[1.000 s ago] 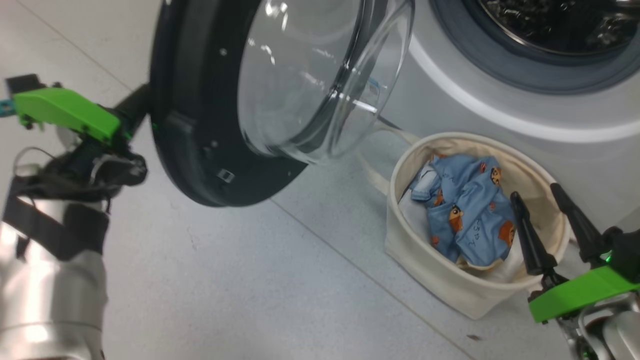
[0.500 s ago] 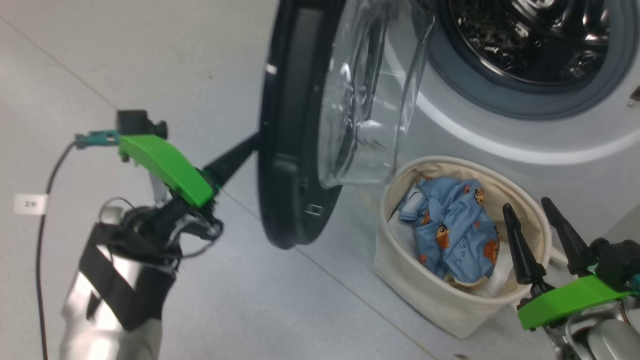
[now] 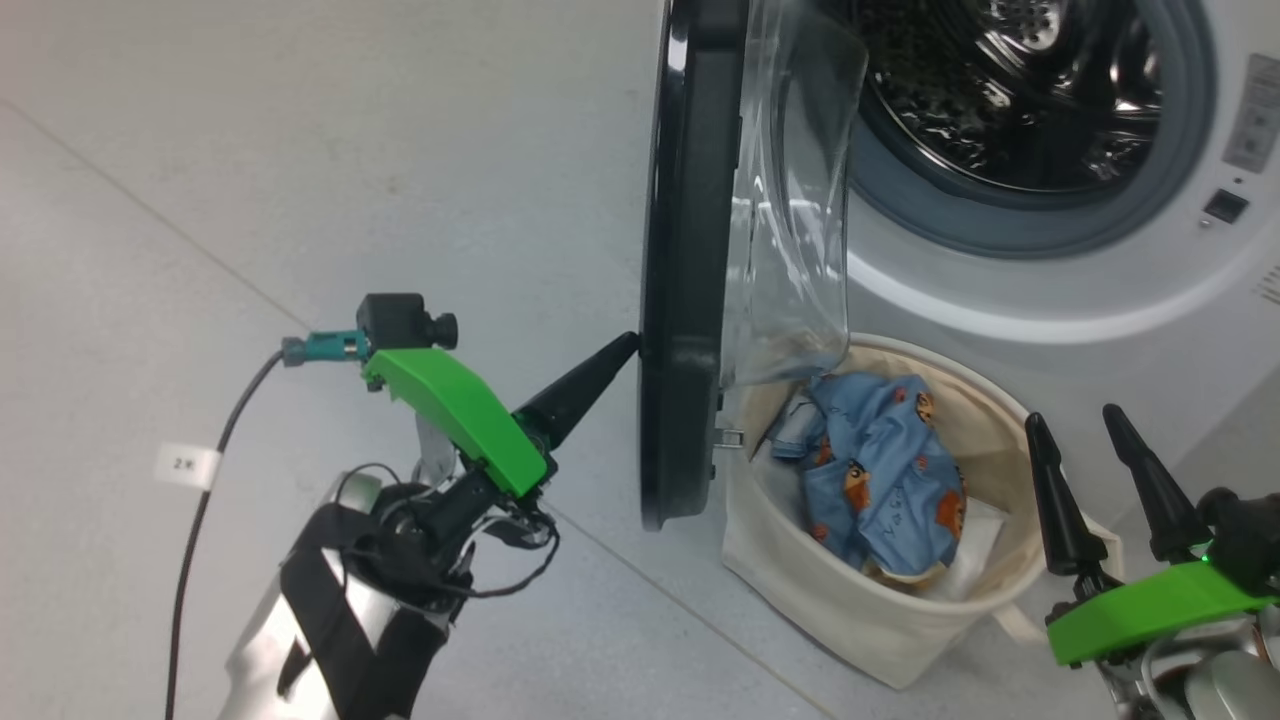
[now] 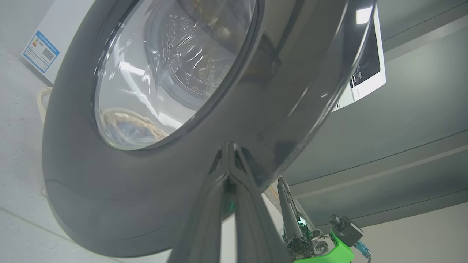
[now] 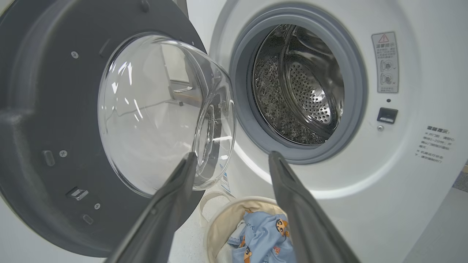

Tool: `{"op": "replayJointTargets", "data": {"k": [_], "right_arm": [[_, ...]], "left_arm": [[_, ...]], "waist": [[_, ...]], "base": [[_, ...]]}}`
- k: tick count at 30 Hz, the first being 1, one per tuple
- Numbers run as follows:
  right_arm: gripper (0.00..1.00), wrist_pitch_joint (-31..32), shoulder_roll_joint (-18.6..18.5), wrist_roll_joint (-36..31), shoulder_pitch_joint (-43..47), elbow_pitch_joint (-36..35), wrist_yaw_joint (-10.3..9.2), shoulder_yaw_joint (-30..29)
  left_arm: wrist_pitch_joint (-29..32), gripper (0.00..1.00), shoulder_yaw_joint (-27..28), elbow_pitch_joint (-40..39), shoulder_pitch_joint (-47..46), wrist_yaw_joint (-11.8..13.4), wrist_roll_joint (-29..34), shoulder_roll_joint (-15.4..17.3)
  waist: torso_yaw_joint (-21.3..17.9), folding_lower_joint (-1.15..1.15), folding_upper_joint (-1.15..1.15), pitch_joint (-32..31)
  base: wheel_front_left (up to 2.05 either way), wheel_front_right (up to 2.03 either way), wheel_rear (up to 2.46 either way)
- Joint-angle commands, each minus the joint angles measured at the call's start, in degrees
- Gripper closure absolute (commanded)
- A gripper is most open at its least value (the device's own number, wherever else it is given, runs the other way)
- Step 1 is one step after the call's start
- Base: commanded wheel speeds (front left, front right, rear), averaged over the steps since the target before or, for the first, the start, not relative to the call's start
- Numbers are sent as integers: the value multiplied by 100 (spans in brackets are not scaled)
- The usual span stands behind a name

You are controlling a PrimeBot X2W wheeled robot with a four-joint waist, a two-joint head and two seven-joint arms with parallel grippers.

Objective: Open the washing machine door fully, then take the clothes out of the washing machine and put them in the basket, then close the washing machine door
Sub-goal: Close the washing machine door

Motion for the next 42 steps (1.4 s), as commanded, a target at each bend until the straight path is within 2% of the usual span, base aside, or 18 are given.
{"op": "replayJointTargets", "data": {"k": [1,10,18,34,42], "right_arm": [[0,-80,-58,-63,31,-180,30,15],[0,-75,-23,-114,13,-273,30,-92],[0,-98,28,-125,-38,-314,30,-204],[0,-171,274,-92,-147,-101,30,-121],[0,-174,313,-99,-225,-50,30,-1]], "left_arm": [[-140,100,21,-170,-177,-40,-69,16],[-932,100,-519,24,-405,-40,-242,8],[-1553,100,-814,409,-696,-41,-267,17],[-2689,100,-872,1208,-939,-41,-145,625],[-3162,100,-869,1705,-1088,-41,-124,874]], "waist": [[-133,0,0,0],[-706,0,0,79],[-1559,0,0,203],[-3634,0,0,198],[-4227,0,0,138]], "base": [[0,0,0],[0,0,0],[0,0,0],[0,0,0],[0,0,0]]}}
